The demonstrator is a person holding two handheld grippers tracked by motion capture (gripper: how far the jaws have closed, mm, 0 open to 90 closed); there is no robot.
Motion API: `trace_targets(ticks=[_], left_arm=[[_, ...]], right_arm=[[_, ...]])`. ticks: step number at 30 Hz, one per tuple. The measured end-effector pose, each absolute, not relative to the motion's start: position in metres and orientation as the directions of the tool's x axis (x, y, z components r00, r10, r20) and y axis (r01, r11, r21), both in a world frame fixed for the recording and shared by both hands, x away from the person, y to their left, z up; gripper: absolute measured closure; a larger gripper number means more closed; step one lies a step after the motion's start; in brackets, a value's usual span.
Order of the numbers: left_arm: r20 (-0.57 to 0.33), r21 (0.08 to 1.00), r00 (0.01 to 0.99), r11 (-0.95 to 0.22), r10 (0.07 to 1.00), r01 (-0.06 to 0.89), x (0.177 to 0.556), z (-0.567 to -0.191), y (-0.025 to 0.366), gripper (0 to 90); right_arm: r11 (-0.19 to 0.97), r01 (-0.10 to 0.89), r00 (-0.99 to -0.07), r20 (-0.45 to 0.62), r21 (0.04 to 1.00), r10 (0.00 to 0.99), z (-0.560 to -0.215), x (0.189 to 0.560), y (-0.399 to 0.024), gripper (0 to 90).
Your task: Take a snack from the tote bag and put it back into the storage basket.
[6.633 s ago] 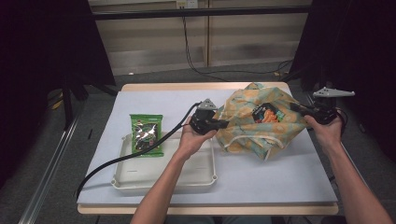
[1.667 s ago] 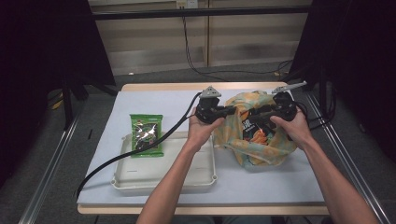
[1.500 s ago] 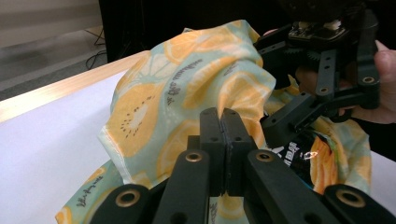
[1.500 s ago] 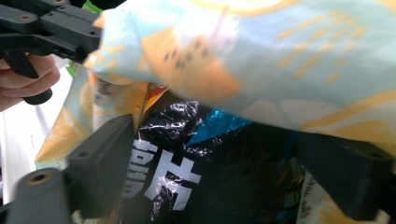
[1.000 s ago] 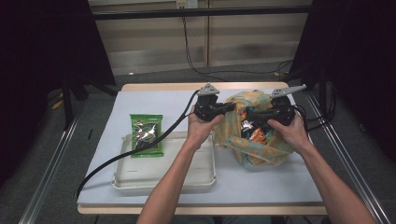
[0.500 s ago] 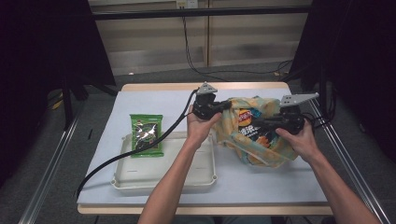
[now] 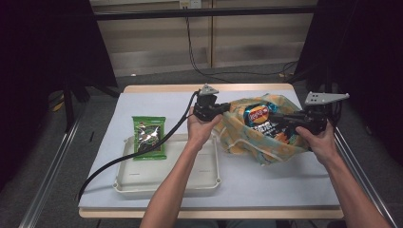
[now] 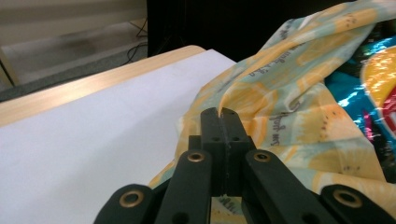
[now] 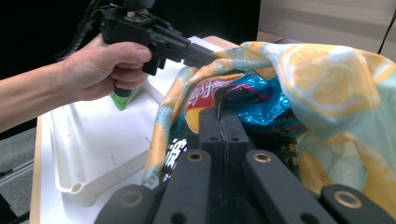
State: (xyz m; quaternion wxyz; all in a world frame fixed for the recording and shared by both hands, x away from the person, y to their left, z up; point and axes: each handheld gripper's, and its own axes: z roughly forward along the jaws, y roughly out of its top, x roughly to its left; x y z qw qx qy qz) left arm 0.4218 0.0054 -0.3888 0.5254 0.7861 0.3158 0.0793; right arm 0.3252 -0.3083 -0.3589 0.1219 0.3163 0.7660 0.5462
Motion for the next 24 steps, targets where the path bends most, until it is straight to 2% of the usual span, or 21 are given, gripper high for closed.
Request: trace_targets(ticks=[10,14,17,18,24], left_arm=[[-0.193,0.852,0.782,-0.294,0.592,0.433,0.425,-0.401,0.004,90.0],[-0.21,0.842,0.771,-0.29,0.601,0.455,0.427,-0.407,0.005,90.0],[-0.267,0.834,0.76,-0.252,0.593,0.49,0.431,-0.409,0.011,90.0],[-0.234,0.832,0.757,-0.278,0.61,0.481,0.431,-0.408,0.011,90.0],[-0.25,0.832,0.751,-0.261,0.611,0.489,0.431,-0.41,0.012,90.0]], right_arm=[[0.145,0.348,-0.762,0.189,0.926,0.619,-0.361,0.322,-0.322,89.7],[0.116,0.346,-0.762,0.207,0.931,0.613,-0.361,0.322,-0.327,89.8],[0.089,0.34,-0.766,0.221,0.936,0.603,-0.361,0.321,-0.33,89.8],[0.083,0.342,-0.764,0.225,0.936,0.605,-0.361,0.322,-0.331,89.8],[0.075,0.332,-0.776,0.227,0.94,0.588,-0.358,0.322,-0.33,89.9]])
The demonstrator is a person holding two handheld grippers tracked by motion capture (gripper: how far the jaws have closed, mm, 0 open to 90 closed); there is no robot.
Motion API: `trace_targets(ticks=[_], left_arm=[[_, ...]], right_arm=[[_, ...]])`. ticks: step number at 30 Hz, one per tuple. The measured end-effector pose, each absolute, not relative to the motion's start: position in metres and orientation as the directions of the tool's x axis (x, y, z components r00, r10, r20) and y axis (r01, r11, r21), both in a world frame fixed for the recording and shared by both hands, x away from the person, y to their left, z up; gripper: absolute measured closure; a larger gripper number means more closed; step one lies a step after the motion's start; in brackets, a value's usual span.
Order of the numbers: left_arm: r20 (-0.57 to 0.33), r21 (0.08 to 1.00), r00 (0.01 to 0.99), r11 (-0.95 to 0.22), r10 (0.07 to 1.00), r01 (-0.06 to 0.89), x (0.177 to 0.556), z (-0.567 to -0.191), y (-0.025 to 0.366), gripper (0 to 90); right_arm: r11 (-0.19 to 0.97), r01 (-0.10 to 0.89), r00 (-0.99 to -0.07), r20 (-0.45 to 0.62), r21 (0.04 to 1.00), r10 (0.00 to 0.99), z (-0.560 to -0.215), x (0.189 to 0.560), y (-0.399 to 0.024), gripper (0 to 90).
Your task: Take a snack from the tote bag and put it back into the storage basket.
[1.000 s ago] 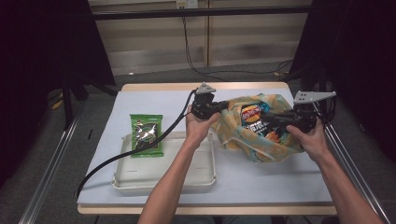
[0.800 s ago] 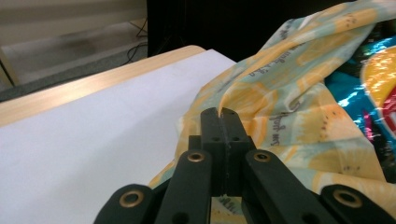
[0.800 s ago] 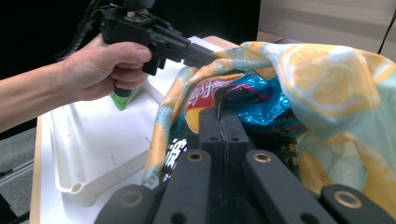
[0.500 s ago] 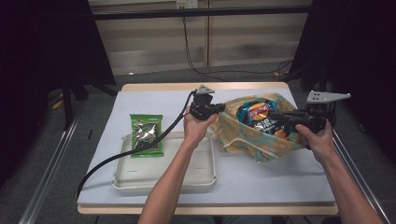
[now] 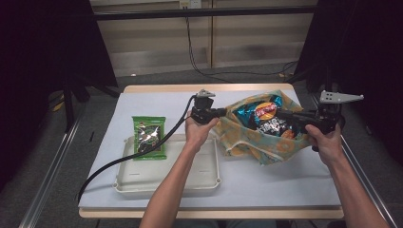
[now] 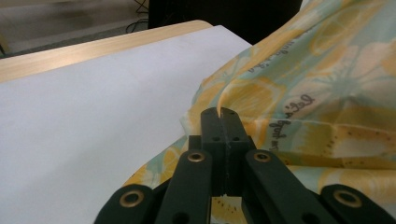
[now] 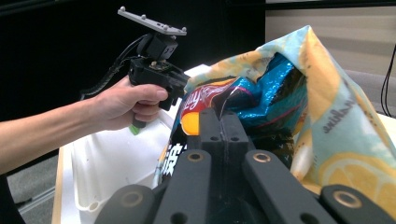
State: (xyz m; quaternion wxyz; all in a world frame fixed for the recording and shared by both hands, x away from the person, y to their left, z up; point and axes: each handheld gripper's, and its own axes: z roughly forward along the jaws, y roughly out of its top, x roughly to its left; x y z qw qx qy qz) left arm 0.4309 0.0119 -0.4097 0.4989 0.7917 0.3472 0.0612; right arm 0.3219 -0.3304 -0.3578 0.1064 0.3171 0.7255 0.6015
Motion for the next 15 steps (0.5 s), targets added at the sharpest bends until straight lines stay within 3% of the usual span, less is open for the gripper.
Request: trace_targets(ticks=[15], left_arm=[[-0.197,0.82,0.786,-0.34,0.586,0.46,0.43,-0.42,0.008,90.0]], right_arm=[[0.063,0.318,-0.799,0.232,0.946,0.555,-0.356,0.321,-0.324,89.9]])
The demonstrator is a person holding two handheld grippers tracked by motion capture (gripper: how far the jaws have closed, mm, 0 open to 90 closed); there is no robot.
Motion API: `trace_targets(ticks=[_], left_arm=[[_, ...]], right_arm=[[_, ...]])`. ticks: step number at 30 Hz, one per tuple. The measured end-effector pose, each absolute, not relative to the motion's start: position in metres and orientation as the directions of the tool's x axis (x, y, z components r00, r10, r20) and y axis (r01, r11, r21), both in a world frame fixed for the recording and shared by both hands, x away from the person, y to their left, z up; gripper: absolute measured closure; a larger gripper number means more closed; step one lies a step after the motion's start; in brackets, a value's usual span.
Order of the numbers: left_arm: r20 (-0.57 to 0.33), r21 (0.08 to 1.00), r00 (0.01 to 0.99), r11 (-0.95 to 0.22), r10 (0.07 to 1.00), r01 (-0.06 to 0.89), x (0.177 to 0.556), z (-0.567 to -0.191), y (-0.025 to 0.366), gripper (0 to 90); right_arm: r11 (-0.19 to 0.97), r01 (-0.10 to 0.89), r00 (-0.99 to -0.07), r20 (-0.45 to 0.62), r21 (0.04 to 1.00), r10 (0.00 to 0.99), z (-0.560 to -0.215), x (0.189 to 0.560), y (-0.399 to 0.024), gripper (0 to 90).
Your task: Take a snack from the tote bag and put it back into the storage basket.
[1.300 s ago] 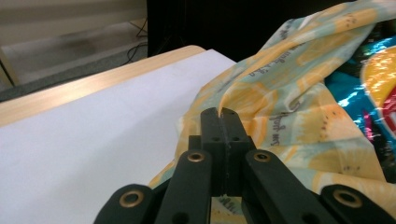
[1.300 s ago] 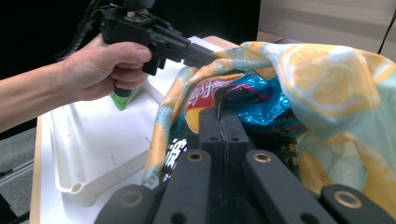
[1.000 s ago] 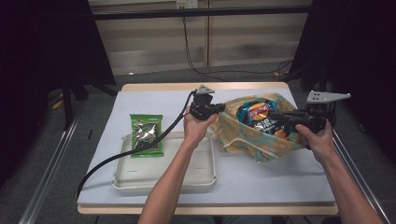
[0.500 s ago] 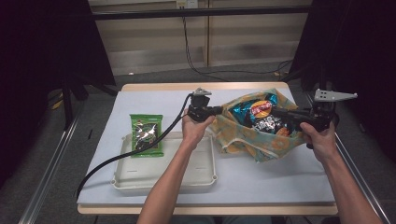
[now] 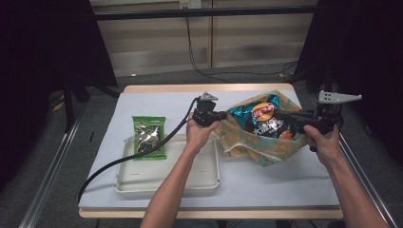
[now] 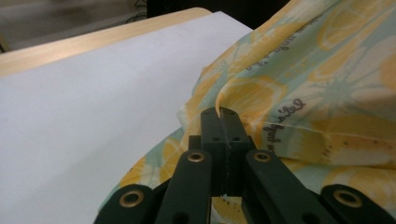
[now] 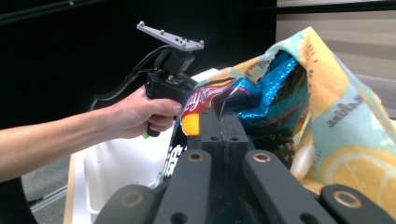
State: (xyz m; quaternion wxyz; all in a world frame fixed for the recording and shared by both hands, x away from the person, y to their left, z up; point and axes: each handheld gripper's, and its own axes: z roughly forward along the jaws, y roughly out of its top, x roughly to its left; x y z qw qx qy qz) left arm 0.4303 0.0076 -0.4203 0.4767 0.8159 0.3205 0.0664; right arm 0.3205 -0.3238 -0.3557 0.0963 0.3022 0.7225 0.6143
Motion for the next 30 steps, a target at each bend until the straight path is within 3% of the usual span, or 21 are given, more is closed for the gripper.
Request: trace_targets(ticks=[7,14,19,30], left_arm=[[-0.194,0.846,0.8,-0.315,0.568,0.43,0.423,-0.415,0.014,89.1],[-0.168,0.902,0.824,-0.253,0.541,0.35,0.406,-0.389,0.04,70.9],[-0.172,0.934,0.861,-0.199,0.478,0.297,0.395,-0.374,0.052,70.9],[-0.272,0.932,0.902,-0.141,0.334,0.334,0.396,-0.38,0.043,64.2]], right_arm=[[0.044,0.316,-0.793,0.238,0.948,0.56,-0.354,0.32,-0.323,89.9],[0.041,0.315,-0.787,0.237,0.948,0.57,-0.356,0.323,-0.323,89.9],[0.038,0.315,-0.783,0.237,0.948,0.576,-0.357,0.324,-0.323,89.9],[0.048,0.303,-0.804,0.228,0.952,0.55,-0.357,0.323,-0.318,89.8]])
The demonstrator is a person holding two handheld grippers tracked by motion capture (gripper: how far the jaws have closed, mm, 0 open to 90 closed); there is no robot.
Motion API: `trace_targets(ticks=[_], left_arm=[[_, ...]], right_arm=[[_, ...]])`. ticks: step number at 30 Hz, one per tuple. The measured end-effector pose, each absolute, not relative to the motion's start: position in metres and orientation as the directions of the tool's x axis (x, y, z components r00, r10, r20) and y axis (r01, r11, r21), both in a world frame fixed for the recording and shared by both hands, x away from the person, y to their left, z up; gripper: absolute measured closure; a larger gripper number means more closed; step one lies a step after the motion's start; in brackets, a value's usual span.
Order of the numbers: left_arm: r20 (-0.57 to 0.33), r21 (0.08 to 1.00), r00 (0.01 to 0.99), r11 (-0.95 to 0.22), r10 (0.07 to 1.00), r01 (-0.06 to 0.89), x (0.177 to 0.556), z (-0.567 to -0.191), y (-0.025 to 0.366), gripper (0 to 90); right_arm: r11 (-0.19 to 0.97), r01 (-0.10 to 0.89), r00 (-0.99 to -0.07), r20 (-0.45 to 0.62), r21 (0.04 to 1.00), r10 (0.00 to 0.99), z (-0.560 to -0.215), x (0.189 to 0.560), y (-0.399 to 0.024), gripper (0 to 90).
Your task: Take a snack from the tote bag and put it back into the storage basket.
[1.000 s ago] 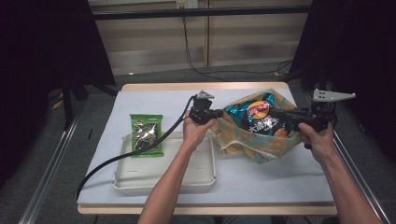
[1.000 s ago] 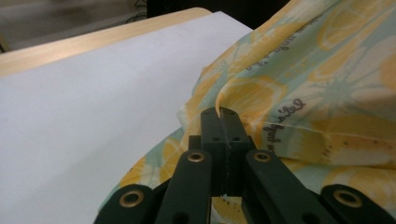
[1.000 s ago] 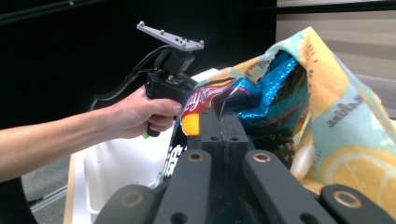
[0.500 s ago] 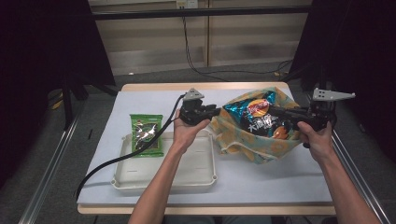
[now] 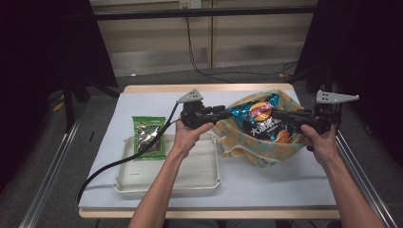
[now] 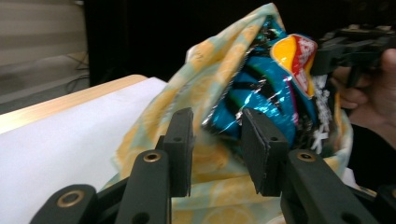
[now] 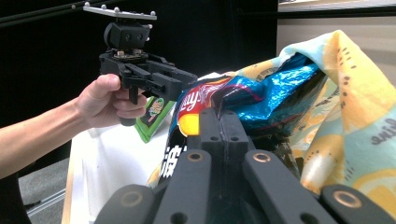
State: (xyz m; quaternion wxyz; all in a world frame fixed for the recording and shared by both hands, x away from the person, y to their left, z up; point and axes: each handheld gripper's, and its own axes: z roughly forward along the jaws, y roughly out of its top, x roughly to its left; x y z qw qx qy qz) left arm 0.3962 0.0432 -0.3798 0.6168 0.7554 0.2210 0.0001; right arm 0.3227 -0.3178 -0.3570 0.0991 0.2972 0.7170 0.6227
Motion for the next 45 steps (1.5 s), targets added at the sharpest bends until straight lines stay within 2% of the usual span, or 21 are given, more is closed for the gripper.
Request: trace_targets(ticks=[4,7,11,17,19,21,23,27,29,33,35,37,41,45], left_arm=[[-0.275,0.929,0.905,-0.152,0.325,0.337,0.397,-0.382,0.041,58.0],[-0.278,0.925,0.907,-0.167,0.316,0.342,0.397,-0.385,0.037,47.8],[-0.278,0.929,0.914,-0.16,0.295,0.334,0.395,-0.386,0.035,46.8],[-0.216,0.937,0.925,-0.199,0.314,0.286,0.392,-0.379,0.031,65.4],[-0.201,0.941,0.927,-0.2,0.317,0.272,0.391,-0.376,0.028,75.1],[-0.187,0.94,0.925,-0.213,0.331,0.266,0.39,-0.376,0.025,78.7],[-0.18,0.94,0.923,-0.218,0.34,0.263,0.388,-0.375,0.024,86.2],[-0.163,0.941,0.93,-0.232,0.33,0.247,0.386,-0.372,0.025,88.2],[-0.153,0.942,0.932,-0.237,0.33,0.238,0.385,-0.37,0.025,88.6],[-0.129,0.937,0.933,-0.267,0.336,0.225,0.384,-0.368,0.027,88.7],[-0.129,0.936,0.932,-0.269,0.339,0.228,0.384,-0.367,0.027,88.8],[-0.134,0.937,0.936,-0.264,0.327,0.226,0.384,-0.366,0.028,88.8],[-0.125,0.937,0.939,-0.272,0.321,0.218,0.382,-0.364,0.028,88.8],[-0.12,0.938,0.943,-0.275,0.311,0.21,0.38,-0.363,0.026,88.8]], right_arm=[[0.057,0.305,-0.81,0.228,0.951,0.54,-0.358,0.324,-0.314,89.8],[0.056,0.3,-0.821,0.227,0.952,0.524,-0.358,0.324,-0.312,89.8],[0.076,0.299,-0.824,0.218,0.951,0.522,-0.358,0.324,-0.305,89.9],[0.075,0.302,-0.819,0.218,0.95,0.531,-0.358,0.326,-0.304,89.8],[0.061,0.299,-0.818,0.222,0.952,0.531,-0.357,0.326,-0.305,89.8],[0.069,0.305,-0.814,0.222,0.95,0.537,-0.357,0.326,-0.304,89.7],[0.086,0.3,-0.81,0.206,0.95,0.549,-0.358,0.326,-0.302,89.2],[0.094,0.304,-0.799,0.2,0.948,0.568,-0.36,0.324,-0.305,86.3],[0.101,0.303,-0.803,0.197,0.948,0.562,-0.36,0.324,-0.307,82.5],[0.067,0.298,-0.79,0.207,0.952,0.577,-0.354,0.323,-0.315,64.8],[0.065,0.287,-0.773,0.191,0.956,0.604,-0.349,0.323,-0.322,65.6],[0.064,0.285,-0.745,0.178,0.956,0.643,-0.345,0.324,-0.327,55.7],[0.05,0.292,-0.693,0.175,0.955,0.699,-0.338,0.327,-0.337,44.0],[0.038,0.313,-0.642,0.181,0.949,0.745,-0.338,0.338,-0.343,38.6]])
